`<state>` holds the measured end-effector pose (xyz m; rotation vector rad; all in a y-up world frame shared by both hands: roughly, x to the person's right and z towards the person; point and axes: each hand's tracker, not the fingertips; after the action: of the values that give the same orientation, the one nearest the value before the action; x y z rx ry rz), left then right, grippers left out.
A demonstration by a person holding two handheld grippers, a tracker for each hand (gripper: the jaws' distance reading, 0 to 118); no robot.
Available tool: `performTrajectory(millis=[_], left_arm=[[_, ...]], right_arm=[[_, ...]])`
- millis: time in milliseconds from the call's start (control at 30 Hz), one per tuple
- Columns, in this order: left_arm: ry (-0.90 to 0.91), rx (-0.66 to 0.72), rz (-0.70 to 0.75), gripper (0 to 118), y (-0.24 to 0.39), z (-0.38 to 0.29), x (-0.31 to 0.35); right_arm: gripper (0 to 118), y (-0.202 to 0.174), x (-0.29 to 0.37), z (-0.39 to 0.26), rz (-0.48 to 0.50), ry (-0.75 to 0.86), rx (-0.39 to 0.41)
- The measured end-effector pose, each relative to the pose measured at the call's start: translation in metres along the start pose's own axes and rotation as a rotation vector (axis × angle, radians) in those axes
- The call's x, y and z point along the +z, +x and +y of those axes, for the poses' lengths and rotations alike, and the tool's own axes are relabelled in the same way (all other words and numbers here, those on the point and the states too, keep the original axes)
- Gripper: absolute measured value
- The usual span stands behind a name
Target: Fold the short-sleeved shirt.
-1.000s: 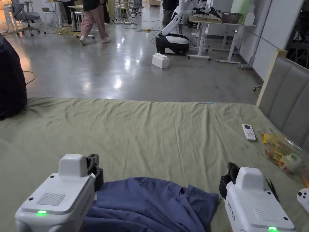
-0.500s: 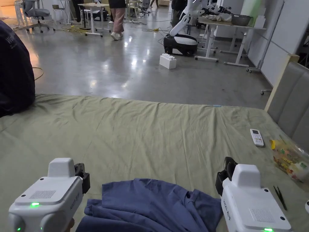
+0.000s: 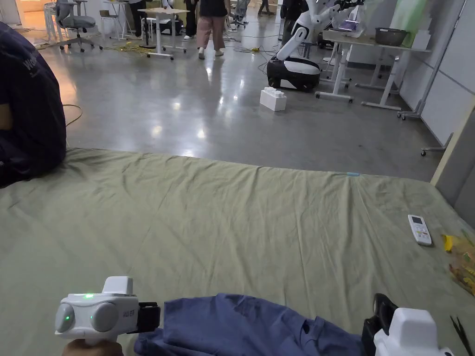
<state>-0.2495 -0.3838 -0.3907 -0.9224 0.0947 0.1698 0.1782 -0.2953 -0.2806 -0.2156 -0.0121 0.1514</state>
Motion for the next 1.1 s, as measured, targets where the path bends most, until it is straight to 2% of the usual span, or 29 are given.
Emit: performTrajectory(millis=[167, 233, 333, 400, 433, 467, 500, 667, 767, 867, 933, 967, 1000, 1067, 1100], left_arm=[[-0.151, -0.026, 0.023, 83, 0.007, -0.009, -0.033], [-0.182, -0.06, 0.014, 73, 0.009, -0.021, -0.041], [-0.105, -0.116, 0.062, 68, 0.021, -0.033, -0.042], [-0.107, -0.132, 0.065, 52, 0.029, -0.033, -0.042], [-0.095, -0.151, 0.054, 36, 0.033, -0.033, -0.041], [-0.08, -0.163, 0.046, 11, 0.035, -0.037, -0.02], [-0.07, -0.179, 0.028, 7, 0.038, -0.038, -0.018], [-0.066, -0.174, -0.015, 7, 0.039, -0.045, -0.006], [0.011, -0.19, -0.041, 5, 0.022, -0.037, -0.001], [0.056, -0.182, -0.059, 5, 0.016, -0.033, 0.016], [0.101, -0.156, -0.075, 5, 0.013, -0.031, 0.027], [0.11, -0.141, -0.081, 5, 0.012, -0.031, 0.031], [0.117, -0.129, -0.087, 5, 0.013, -0.032, 0.037], [0.125, -0.116, -0.088, 5, 0.012, -0.035, 0.04], [0.127, -0.111, -0.086, 5, 0.012, -0.037, 0.041]], right_arm=[[0, 0.007, -0.005, -0.011, -0.017, -0.036, 0.008], [0, 0.009, -0.007, -0.015, -0.021, -0.049, 0.008], [0, 0.009, -0.009, -0.019, -0.019, -0.065, 0.004], [0, 0.007, -0.009, -0.02, -0.018, -0.071, 0.002], [0, 0.007, -0.009, -0.02, -0.012, -0.072, 0.0], [0, 0.007, -0.009, -0.02, -0.01, -0.074, 0.0], [0, 0.006, -0.01, -0.021, -0.009, -0.074, 0.0], [0, 0.009, -0.014, -0.022, -0.004, -0.088, -0.012], [0, 0.015, -0.025, -0.021, 0.007, -0.109, -0.013], [1, 0.021, -0.051, -0.022, 0.061, -0.215, -0.015], [2, 0.025, -0.079, -0.035, 0.089, -0.353, -0.037], [12, 0.026, -0.093, -0.039, 0.095, -0.376, -0.004], [29, 0.027, -0.106, -0.048, 0.109, -0.444, -0.016], [73, 0.026, -0.124, -0.058, 0.135, -0.58, 0.019], [78, 0.025, -0.132, -0.067, 0.139, -0.618, 0.041]])
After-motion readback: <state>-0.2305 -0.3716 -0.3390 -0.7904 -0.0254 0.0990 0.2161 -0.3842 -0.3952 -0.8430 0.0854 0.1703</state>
